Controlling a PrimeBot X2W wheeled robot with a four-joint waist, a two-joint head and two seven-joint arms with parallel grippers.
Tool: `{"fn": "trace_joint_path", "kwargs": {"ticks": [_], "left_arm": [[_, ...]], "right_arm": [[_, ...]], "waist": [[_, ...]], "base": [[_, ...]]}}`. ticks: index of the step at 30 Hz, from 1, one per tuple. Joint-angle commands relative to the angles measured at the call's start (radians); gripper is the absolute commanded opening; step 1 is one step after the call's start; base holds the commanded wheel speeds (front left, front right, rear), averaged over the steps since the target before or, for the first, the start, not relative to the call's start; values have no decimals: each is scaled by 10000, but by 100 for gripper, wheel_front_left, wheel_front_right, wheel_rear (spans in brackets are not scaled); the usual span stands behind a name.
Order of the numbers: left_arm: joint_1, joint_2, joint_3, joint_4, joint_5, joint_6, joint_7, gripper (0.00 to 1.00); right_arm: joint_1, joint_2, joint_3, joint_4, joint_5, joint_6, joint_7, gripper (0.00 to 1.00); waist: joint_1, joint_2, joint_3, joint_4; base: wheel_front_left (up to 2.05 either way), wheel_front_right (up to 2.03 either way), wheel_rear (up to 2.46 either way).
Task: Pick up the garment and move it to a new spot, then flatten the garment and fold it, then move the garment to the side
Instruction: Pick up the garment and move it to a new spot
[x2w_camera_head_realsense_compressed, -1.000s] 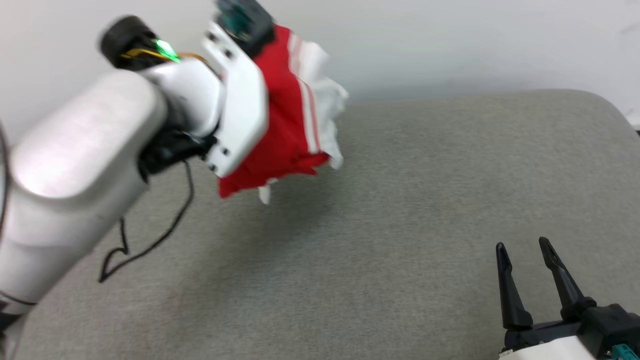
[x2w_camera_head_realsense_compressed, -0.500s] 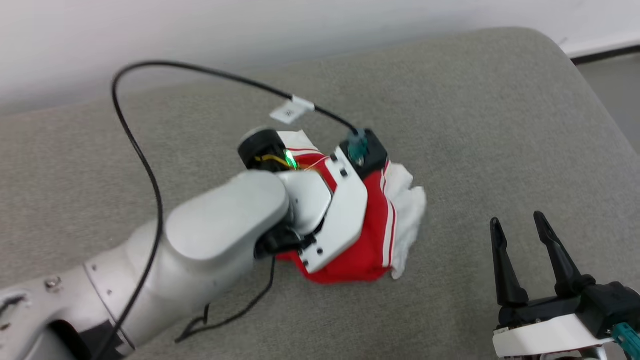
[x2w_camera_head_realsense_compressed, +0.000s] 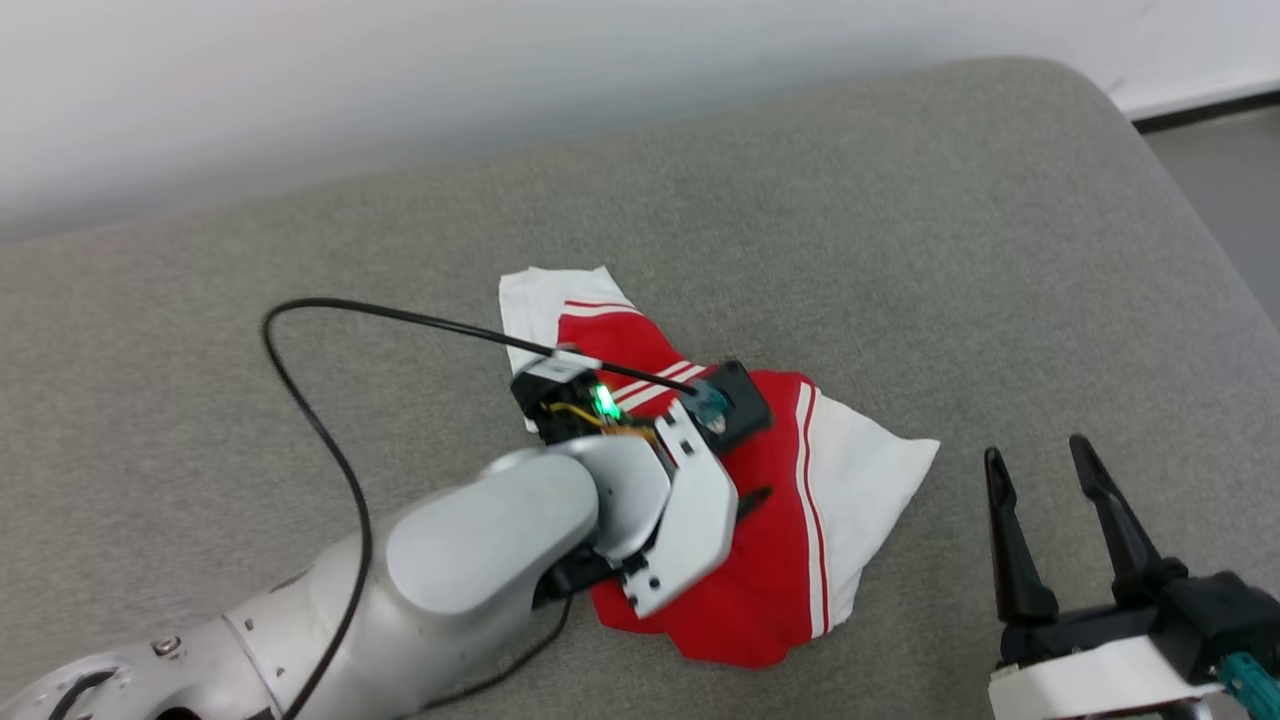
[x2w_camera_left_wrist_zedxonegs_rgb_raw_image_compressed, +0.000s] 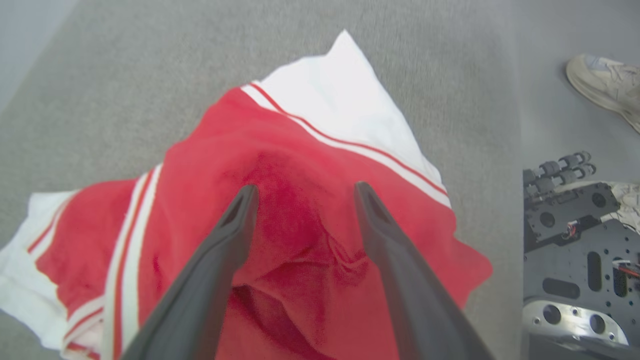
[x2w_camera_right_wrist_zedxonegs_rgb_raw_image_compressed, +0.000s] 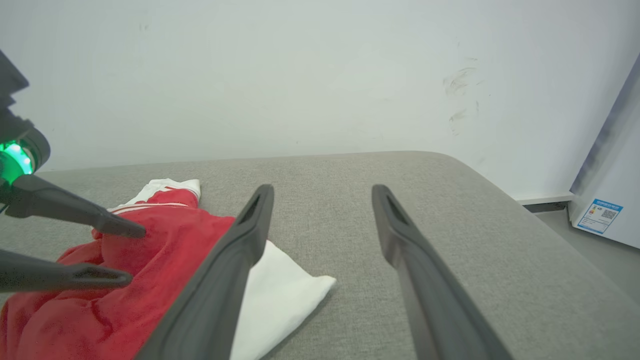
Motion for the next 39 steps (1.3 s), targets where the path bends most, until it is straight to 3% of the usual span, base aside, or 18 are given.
{"fn": "trace_joint_path", "kwargs": {"ticks": [1, 3, 6, 13, 18, 25, 31, 39], "left_arm": [[-91, -40, 84, 149, 124, 9, -442, 100], [-17, -167, 432, 529, 260, 119, -1622, 100], [166, -221, 942, 883, 571, 713, -3183, 100], [991, 127, 1909, 1199, 1130, 2920, -5683, 100], [2027, 663, 2815, 939, 1052, 4266, -6386, 100], [3845, 1327, 4440, -537, 1669, 5612, -6528, 100], [5739, 1338, 5943, -1945, 2741, 6043, -6517, 100], [7774, 724, 7409, -2824, 4005, 5546, -6519, 100]], "right_arm": [[183, 15, -26, 39, -37, -7, -21, 100], [384, 14, -92, 62, -126, -7, -21, 100], [717, 12, -190, 63, -212, -7, -21, 100], [1193, 15, -426, 5, -215, -7, -21, 100], [1362, 15, -591, -53, -128, -7, -21, 100], [1546, 14, -806, -95, -3, -7, -21, 100], [1565, 14, -911, -92, 102, -7, -21, 100], [1643, 14, -955, -113, 204, -5, -21, 100]], "waist": [[-1, -1, -433, 215], [-1, -1, -800, 371], [-1, -1, -1258, 629], [-1, -1, -1790, 1241], [-1, -1, -1954, 1588], [-1, -1, -2095, 2003], [-1, -1, -2172, 2232], [-1, -1, -2256, 2446]], "base": [[0, 0, 0], [0, 0, 0], [0, 0, 0], [0, 0, 0], [0, 0, 0], [0, 0, 0], [0, 0, 0], [0, 0, 0]]}}
